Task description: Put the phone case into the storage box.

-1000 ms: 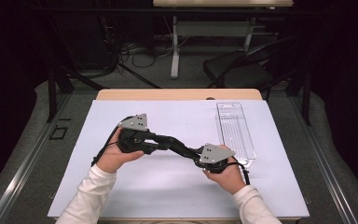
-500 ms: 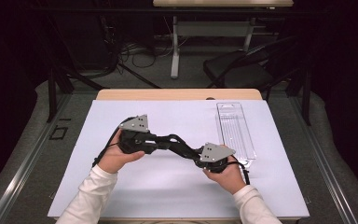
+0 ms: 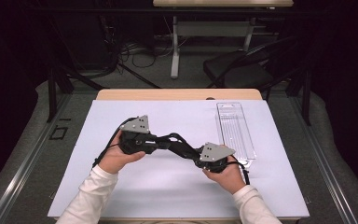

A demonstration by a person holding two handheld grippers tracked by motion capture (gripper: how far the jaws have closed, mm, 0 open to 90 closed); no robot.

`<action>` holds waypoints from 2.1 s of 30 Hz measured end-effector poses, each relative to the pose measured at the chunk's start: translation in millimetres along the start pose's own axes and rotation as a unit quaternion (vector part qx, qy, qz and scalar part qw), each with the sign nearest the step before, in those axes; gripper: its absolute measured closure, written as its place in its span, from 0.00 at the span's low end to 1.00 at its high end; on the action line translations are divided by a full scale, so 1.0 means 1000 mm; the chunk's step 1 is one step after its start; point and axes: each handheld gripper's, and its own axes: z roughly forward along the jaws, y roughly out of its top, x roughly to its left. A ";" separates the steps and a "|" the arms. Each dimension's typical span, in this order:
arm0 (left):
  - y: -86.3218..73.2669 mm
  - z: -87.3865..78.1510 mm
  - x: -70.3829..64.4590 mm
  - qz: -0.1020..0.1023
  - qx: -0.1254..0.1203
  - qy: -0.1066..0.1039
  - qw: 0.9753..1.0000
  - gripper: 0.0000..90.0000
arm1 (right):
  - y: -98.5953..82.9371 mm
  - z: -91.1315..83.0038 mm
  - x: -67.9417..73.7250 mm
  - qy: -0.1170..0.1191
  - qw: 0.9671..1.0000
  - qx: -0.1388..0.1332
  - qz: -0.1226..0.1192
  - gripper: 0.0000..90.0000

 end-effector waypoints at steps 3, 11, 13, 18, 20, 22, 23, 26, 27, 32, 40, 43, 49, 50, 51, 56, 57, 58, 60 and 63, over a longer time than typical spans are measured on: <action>0.000 0.000 0.000 0.000 0.000 -0.001 1.000 0.90 | 0.000 0.000 0.000 -0.001 1.000 0.001 0.000 0.91; -0.001 0.001 0.001 -0.009 0.002 -0.002 1.000 0.90 | 0.000 0.001 0.000 -0.009 1.000 0.004 0.003 0.86; -0.001 0.002 0.001 -0.014 0.004 -0.004 1.000 0.90 | 0.000 0.001 0.000 -0.011 1.000 0.006 0.003 0.84; -0.001 0.002 0.002 -0.023 0.011 -0.002 1.000 0.91 | 0.000 0.002 0.000 -0.013 1.000 0.010 0.004 0.80; -0.002 0.003 0.002 -0.034 0.013 -0.003 0.999 0.91 | 0.000 0.002 0.000 -0.013 1.000 0.007 0.007 0.78; -0.003 0.003 0.003 -0.045 0.015 -0.005 0.999 0.91 | 0.000 0.002 0.000 -0.013 1.000 0.007 0.011 0.74; -0.003 0.003 0.004 -0.050 0.015 -0.004 0.999 0.91 | 0.000 0.002 0.000 -0.012 1.000 0.008 0.012 0.73; -0.005 0.003 0.005 -0.064 0.014 -0.005 0.998 0.91 | 0.001 0.003 0.001 -0.014 1.000 0.010 0.012 0.68; -0.005 0.003 0.006 -0.068 0.015 -0.006 0.998 0.91 | 0.001 0.004 0.001 -0.014 1.000 0.011 0.012 0.67; -0.006 0.003 0.007 -0.084 0.020 -0.008 0.996 0.91 | 0.001 0.004 0.002 -0.019 1.000 0.010 0.015 0.60; -0.008 0.004 0.008 -0.116 0.025 -0.009 0.993 0.91 | 0.003 0.003 0.001 -0.018 0.999 0.007 0.031 0.56; -0.008 0.004 0.009 -0.123 0.029 -0.008 0.992 0.91 | 0.004 0.003 0.001 -0.018 0.999 0.004 0.037 0.56; -0.009 0.004 0.012 -0.148 0.033 -0.008 0.988 0.91 | 0.005 0.001 0.001 -0.019 0.998 0.001 0.053 0.55; -0.009 0.004 0.012 -0.149 0.033 -0.008 0.988 0.91 | 0.005 0.001 0.002 -0.019 0.998 0.001 0.054 0.55; -0.009 0.004 0.012 -0.151 0.035 -0.005 0.988 0.91 | 0.006 0.001 0.002 -0.020 0.998 0.002 0.055 0.55; -0.009 0.003 0.013 -0.158 0.037 -0.007 0.987 0.91 | 0.006 0.000 0.001 -0.024 0.998 0.003 0.057 0.55; -0.009 0.003 0.014 -0.159 0.038 -0.006 0.987 0.91 | 0.007 0.000 0.001 -0.025 0.998 0.003 0.058 0.55; -0.009 0.002 0.014 -0.160 0.038 -0.006 0.986 0.91 | 0.007 -0.001 0.001 -0.026 0.998 0.001 0.060 0.55; -0.009 0.002 0.014 -0.162 0.036 -0.009 0.986 0.91 | 0.007 -0.001 0.000 -0.028 0.998 0.000 0.062 0.54; -0.008 0.002 0.014 -0.162 0.039 -0.007 0.986 0.91 | 0.008 -0.002 -0.001 -0.035 0.997 0.001 0.064 0.53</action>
